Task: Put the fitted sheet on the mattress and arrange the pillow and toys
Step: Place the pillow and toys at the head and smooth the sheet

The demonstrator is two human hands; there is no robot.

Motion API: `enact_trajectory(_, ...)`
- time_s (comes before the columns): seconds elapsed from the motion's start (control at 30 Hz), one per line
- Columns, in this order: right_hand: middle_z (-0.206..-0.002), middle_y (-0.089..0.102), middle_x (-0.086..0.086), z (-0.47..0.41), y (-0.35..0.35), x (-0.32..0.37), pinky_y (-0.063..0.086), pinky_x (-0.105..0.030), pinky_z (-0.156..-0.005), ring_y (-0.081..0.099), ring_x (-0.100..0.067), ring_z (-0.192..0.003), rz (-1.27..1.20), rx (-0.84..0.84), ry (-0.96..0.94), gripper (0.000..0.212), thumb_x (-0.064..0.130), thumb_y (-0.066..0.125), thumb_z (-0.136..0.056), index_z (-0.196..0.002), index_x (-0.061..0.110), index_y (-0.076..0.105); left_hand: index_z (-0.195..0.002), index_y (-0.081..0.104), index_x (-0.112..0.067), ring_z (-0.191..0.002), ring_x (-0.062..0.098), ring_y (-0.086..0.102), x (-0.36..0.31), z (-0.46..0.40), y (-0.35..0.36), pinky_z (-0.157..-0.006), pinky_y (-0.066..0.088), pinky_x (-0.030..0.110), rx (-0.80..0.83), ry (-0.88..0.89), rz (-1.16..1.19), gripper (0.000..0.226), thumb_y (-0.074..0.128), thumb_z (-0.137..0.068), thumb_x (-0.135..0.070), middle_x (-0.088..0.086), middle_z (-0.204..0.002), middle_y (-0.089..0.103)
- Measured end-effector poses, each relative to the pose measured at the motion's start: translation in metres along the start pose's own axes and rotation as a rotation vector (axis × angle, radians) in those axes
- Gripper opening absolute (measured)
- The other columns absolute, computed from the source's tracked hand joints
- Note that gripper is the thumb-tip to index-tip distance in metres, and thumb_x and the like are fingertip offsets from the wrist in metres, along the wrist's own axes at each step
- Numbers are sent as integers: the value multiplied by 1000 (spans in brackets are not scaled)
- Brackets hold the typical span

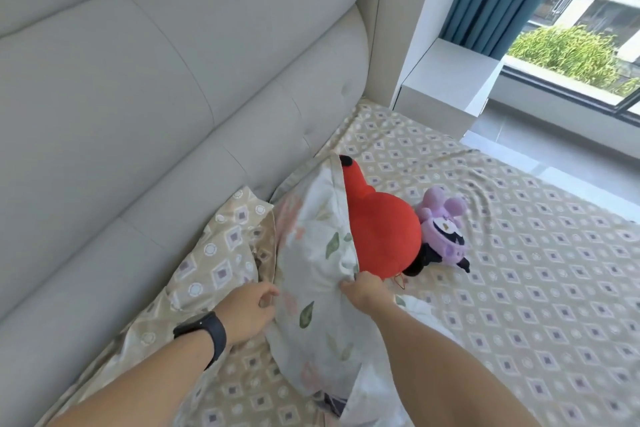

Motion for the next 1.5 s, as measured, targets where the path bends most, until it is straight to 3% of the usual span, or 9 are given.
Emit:
enact_trajectory(0.3, -67, 58, 3, 98, -119, 71, 44, -29, -60, 55, -15, -65, -557, -170, -314, 28, 27, 61, -89, -66, 11, 57, -137, 53, -21, -113, 22, 57, -50, 9, -35, -88, 44, 27, -125, -4, 149, 40, 56, -98, -31, 5, -135, 58)
enact_trajectory(0.53, -94, 74, -13, 166, -214, 42, 55, -43, -81, 69, -28, -83, -1213, -186, -246, 26, 25, 66, -68, -87, 9, 73, -153, 18, -36, -119, 23, 57, -71, 25, -31, -100, 51, 45, -18, -99, 974, 119, 77, -60, -78, -3, -146, 47)
enact_trajectory(0.67, -105, 75, -15, 161, -214, 26, 61, -42, -79, 74, -31, -89, -1482, -74, -210, 35, 20, 65, -77, -107, 8, 74, -138, 55, -23, -107, 30, 70, -105, 20, -51, -97, 53, 50, 115, 19, 1139, 90, 86, -63, -62, 6, -122, 71)
enact_trajectory(0.77, -116, 71, -11, 130, -214, 19, 53, -44, -95, 67, -30, -102, -1078, -222, -143, 40, 38, 62, -83, -113, 13, 68, -134, 59, -18, -106, 31, 69, -134, 11, -75, -96, 53, 49, -166, 50, 980, 89, 89, -57, -53, 8, -122, 70)
enact_trajectory(0.9, -119, 61, -7, 78, -192, -16, 46, -31, -80, 58, -26, -103, -333, -253, -67, 62, 60, 62, -86, -126, 13, 58, -147, 39, -17, -121, 27, 56, -175, -10, -113, -101, 48, 39, -520, 208, 628, 77, 71, -78, -30, 3, -135, 57)
enact_trajectory(1.0, -157, 35, -8, 37, -169, -58, 43, -39, -103, 42, -32, -138, 65, -157, -28, 92, 69, 62, -83, -156, 22, 32, -121, 50, -13, -99, 23, 58, -194, -39, -120, -72, 45, 23, -572, 329, 303, 35, 61, -88, -16, 6, -111, 61)
enact_trajectory(1.1, -167, 15, -1, -8, -152, -73, 40, -53, -110, 31, -32, -147, 167, -113, -51, 100, 74, 60, -79, -160, 32, 17, -104, 46, -13, -89, 27, 55, -195, -73, -122, -63, 40, 27, -652, 378, -8, 20, 57, -87, -13, 7, -99, 58)
enact_trajectory(1.3, -168, 8, 2, -71, -132, -62, 33, -57, -112, 15, -36, -151, 309, -214, -125, 114, 77, 65, -72, -159, 39, 2, -133, 38, -25, -115, 36, 54, -204, -122, -157, -95, 46, 47, -707, 431, -273, 46, 56, -91, -21, 7, -132, 54)
enact_trajectory(1.5, -167, -7, -3, -136, -102, -25, 8, -70, -114, -2, -37, -152, 328, -298, -252, 121, 86, 60, -65, -158, 42, -4, -133, 33, -24, -98, 41, 57, -246, -171, -201, -79, 47, 48, -906, 418, -703, 43, 53, -95, -25, 6, -135, 46)
Point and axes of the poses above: each hand's wrist, its own z-axis away from the middle knuckle, its own y-axis out of the palm, x = y × z, the point moved 2 cm from there along -z, towards the middle knuckle
